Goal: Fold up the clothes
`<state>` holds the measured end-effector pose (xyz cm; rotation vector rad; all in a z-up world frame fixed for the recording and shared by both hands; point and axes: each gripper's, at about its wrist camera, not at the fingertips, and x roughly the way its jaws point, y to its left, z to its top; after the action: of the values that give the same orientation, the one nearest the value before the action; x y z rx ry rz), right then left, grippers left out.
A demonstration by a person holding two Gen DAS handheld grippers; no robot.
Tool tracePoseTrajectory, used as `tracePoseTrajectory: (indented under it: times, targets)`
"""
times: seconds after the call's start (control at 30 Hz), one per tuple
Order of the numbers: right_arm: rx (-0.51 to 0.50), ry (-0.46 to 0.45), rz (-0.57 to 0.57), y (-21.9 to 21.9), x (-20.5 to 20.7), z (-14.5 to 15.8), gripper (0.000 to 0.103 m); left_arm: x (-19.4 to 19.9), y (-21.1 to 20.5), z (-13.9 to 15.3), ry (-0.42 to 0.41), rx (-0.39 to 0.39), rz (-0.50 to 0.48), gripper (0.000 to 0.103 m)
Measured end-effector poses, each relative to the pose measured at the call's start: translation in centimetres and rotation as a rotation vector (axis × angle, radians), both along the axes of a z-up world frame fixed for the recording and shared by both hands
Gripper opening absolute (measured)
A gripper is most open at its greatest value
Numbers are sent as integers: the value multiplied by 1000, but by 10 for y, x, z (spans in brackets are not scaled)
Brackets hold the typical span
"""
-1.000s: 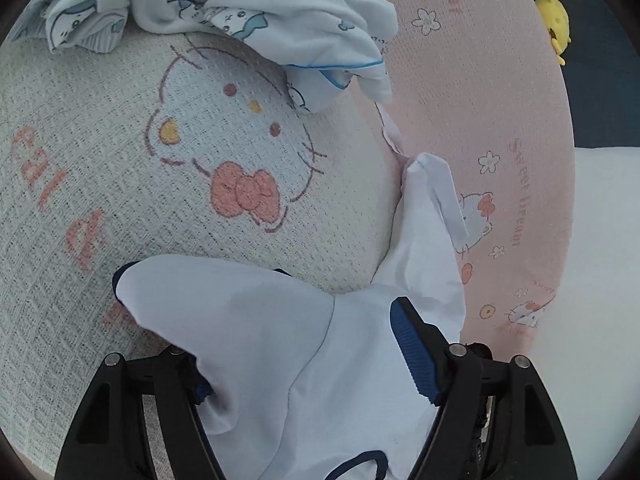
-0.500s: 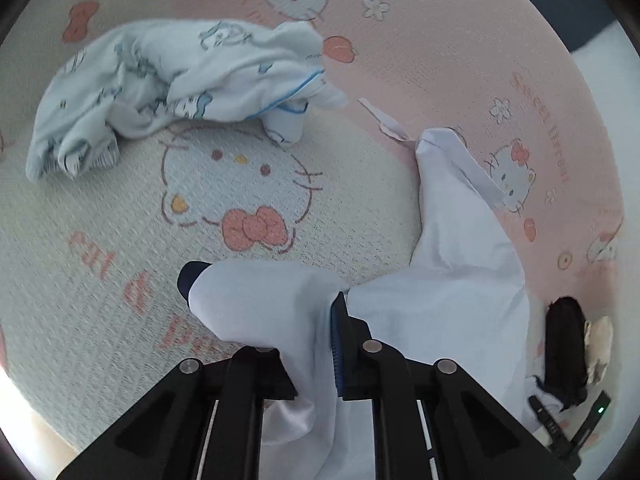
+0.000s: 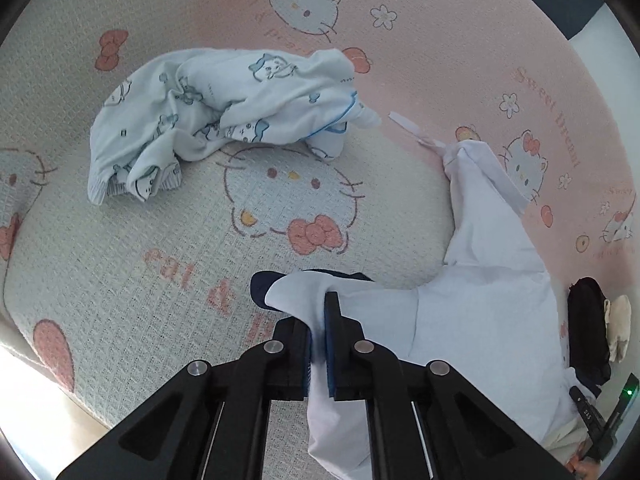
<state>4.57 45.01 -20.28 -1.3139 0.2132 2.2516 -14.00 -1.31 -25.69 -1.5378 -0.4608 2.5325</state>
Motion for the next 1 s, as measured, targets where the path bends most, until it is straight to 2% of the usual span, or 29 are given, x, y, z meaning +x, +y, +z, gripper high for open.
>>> tracePoseTrajectory:
  times: [0.13,0.3,0.43,0.5,0.6,0.67,0.73,0.8,0.83,0.93,1.0]
  targets:
    - [18,-62,-64,10,13,-18,5,1,-6,-13,-39,10,3,4]
    - [-62,-53,-114,25,26,-27,5,5,-9,-18,-43,29,-16,4]
    - [-57,-46,-78,21,26,-25,5,14,-23,-7,-2,165,15,4]
    - [-70,-47,-71,18,27,-26,5,19,-31,1,24,201,38,4]
    - [-107,-40,-80,17,29,-24,6,25,-34,15,55,176,22,4]
    - [-115,-20,-71,14,30,-18,7,27,-32,19,46,135,8,5]
    - [-111,4,-66,10,33,-11,23,30,-32,19,19,134,-1,5]
    - [-121,30,-71,8,37,-5,57,32,-33,17,-18,158,-7,5]
    - [-137,46,-74,7,40,-3,60,34,-34,16,-37,176,-8,5]
    - [-192,82,-84,3,48,0,60,39,-33,5,-90,259,-1,6]
    - [-226,95,-92,0,52,1,60,43,-28,2,-98,249,-18,6]
